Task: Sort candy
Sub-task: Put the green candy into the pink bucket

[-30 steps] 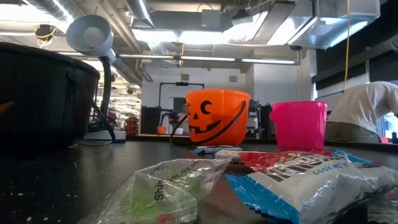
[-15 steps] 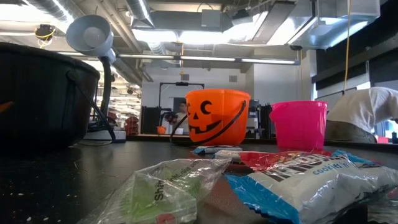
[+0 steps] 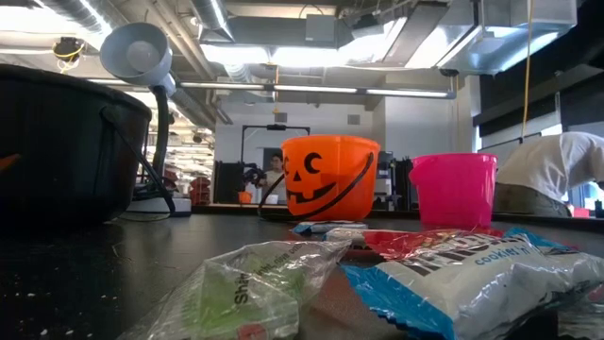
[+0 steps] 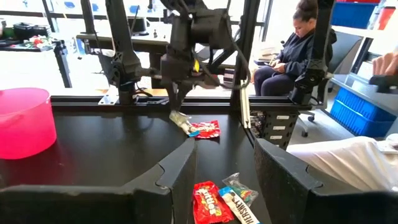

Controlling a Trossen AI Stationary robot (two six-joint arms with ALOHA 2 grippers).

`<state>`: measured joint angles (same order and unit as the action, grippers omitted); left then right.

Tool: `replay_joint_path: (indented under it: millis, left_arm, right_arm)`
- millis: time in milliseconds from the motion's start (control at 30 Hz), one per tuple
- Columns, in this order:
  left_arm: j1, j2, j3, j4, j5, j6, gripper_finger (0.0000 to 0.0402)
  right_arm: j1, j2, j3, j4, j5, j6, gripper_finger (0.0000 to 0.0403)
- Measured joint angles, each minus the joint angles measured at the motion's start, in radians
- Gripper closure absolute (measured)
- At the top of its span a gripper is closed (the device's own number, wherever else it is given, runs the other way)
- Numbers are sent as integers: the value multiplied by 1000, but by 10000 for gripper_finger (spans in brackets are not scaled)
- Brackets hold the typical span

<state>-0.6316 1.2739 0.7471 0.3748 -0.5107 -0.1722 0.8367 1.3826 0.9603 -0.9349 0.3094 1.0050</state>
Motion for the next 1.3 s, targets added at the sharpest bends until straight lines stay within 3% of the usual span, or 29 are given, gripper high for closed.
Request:
replay_joint_path:
  millis: [167, 333, 633, 800, 1100, 1300]
  left_arm:
    - [11, 0, 0, 0, 2, -1, 250]
    - [11, 0, 0, 0, 7, -3, 250]
    - [10, 0, 0, 0, 8, -28, 250]
    - [10, 0, 0, 0, 8, -29, 250]
    - [10, 0, 0, 0, 7, -30, 250]
    - [10, 0, 0, 0, 7, -36, 250]
  right_arm:
    - [-95, -62, 1, 4, 88, -76, 401]
    - [-219, -144, 1, 12, 137, -264, 401]
    - [-586, -393, 1, -16, 281, -410, 402]
    - [-771, -454, 1, -10, 249, -464, 402]
    - [-966, -449, 0, -4, 236, -573, 401]
    - [-1092, -452, 0, -3, 217, -606, 356]
